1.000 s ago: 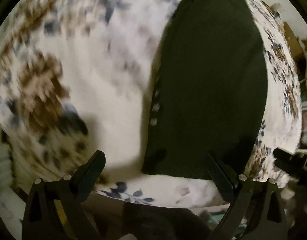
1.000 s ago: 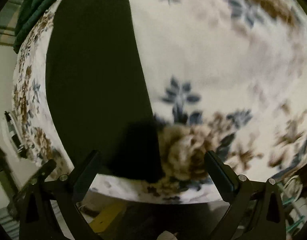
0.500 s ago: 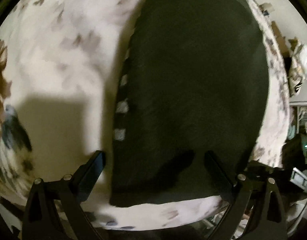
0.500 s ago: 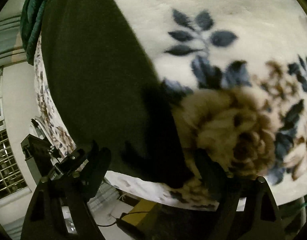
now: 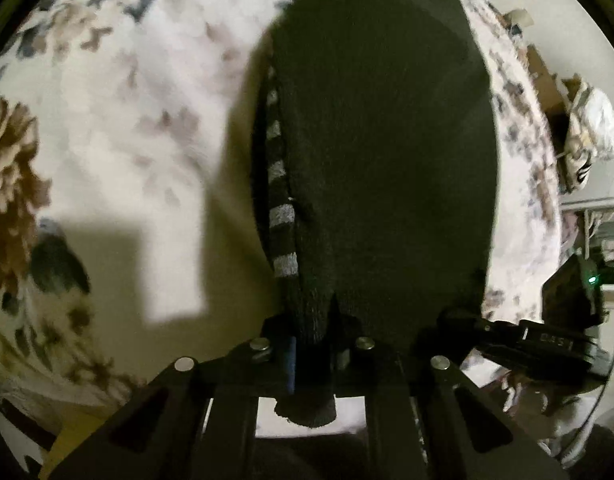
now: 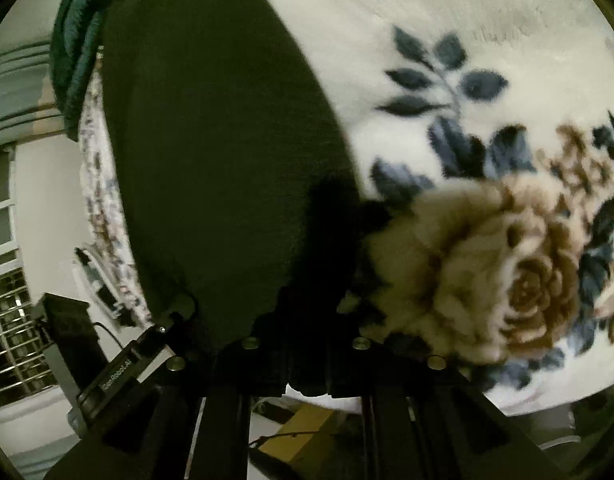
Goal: Fold small clothes
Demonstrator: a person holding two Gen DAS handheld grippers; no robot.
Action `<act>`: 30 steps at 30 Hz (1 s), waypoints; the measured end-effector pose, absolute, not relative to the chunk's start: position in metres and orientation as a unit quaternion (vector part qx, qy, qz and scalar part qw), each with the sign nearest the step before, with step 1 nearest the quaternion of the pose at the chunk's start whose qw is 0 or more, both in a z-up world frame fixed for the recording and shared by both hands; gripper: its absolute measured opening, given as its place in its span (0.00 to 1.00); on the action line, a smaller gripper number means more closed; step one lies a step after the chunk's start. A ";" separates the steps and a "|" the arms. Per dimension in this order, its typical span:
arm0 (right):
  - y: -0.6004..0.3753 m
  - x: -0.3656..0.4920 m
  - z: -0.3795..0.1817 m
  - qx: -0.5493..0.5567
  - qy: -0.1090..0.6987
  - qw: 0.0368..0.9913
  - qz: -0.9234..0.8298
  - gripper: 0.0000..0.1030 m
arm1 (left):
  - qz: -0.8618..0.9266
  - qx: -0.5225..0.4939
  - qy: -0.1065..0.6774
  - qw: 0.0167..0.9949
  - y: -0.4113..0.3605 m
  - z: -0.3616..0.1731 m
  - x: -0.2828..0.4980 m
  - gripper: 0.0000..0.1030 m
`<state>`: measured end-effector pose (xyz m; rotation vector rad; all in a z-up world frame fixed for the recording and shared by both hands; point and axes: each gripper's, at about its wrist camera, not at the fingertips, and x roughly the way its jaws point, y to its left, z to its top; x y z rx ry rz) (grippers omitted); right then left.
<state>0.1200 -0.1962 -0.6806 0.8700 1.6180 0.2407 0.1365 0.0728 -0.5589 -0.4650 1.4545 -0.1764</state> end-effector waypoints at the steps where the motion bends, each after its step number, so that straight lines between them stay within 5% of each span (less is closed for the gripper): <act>1: -0.197 0.120 -0.674 0.380 0.695 0.601 0.109 0.12 | -0.081 -0.218 0.655 0.719 0.075 -0.555 0.133 0.08; 15: -0.231 0.187 -0.565 0.452 0.614 0.627 0.158 0.12 | -0.109 -0.333 0.561 0.750 0.098 -0.462 0.200 0.08; 30: -0.246 0.451 -0.525 0.452 0.538 0.699 0.130 0.12 | -0.119 -0.355 0.496 0.783 0.096 -0.439 0.436 0.09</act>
